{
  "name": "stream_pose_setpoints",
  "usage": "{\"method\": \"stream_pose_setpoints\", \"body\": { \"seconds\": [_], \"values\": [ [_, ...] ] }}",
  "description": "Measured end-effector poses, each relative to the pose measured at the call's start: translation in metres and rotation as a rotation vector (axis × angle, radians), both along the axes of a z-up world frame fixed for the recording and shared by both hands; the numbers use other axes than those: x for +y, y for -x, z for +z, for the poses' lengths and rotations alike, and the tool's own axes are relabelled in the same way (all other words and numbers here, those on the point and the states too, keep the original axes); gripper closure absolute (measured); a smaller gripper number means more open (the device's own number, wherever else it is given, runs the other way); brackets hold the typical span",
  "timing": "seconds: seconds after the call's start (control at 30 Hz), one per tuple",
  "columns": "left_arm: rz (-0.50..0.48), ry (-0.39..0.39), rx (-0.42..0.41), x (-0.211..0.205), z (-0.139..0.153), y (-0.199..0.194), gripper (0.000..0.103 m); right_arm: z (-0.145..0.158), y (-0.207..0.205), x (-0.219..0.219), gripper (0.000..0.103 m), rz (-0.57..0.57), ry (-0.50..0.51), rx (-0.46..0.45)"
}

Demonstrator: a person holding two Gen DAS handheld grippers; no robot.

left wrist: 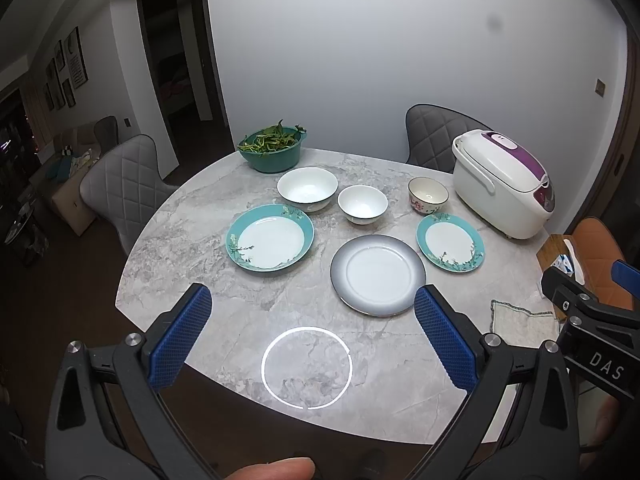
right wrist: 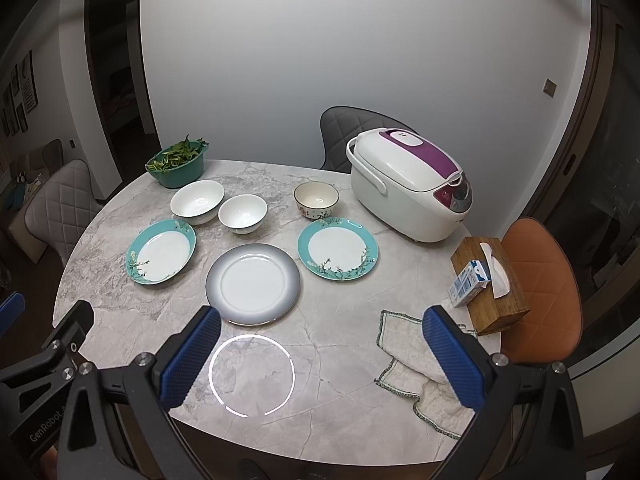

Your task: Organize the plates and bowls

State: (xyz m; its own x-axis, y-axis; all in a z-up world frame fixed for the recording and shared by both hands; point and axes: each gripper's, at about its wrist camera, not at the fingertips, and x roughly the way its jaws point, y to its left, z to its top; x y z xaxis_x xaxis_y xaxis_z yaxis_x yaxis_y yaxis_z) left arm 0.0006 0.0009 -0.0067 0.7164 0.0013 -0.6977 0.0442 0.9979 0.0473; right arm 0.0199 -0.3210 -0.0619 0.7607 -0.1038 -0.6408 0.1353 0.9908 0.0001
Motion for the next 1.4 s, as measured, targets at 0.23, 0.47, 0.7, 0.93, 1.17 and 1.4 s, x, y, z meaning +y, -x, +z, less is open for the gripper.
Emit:
{"method": "stream_pose_setpoints", "body": {
  "seconds": [0.23, 0.47, 0.7, 0.93, 1.17, 1.4],
  "values": [
    [0.001, 0.001, 0.002, -0.001, -0.002, 0.0, 0.0, 0.0, -0.001, 0.0, 0.0, -0.002, 0.002, 0.0],
    [0.001, 0.002, 0.002, -0.003, -0.003, 0.001, 0.0, -0.007, 0.0, 0.003, 0.0, -0.001, 0.001, 0.002],
    [0.001, 0.002, 0.002, -0.002, -0.002, 0.002, 0.0, -0.006, 0.001, 0.004, 0.0, -0.001, 0.001, 0.003],
    [0.0, 0.004, 0.001, -0.003, -0.002, 0.004, 0.0, -0.006, 0.003, 0.005, 0.0, -0.002, 0.001, 0.003],
    [0.0, 0.006, 0.002, -0.002, -0.001, 0.005, 0.0, -0.005, 0.004, 0.005, 0.0, -0.002, 0.001, 0.004],
    [0.001, 0.008, 0.003, -0.003, 0.004, 0.009, 0.0, -0.005, 0.004, 0.005, 0.0, -0.002, 0.001, 0.004]
  ]
}}
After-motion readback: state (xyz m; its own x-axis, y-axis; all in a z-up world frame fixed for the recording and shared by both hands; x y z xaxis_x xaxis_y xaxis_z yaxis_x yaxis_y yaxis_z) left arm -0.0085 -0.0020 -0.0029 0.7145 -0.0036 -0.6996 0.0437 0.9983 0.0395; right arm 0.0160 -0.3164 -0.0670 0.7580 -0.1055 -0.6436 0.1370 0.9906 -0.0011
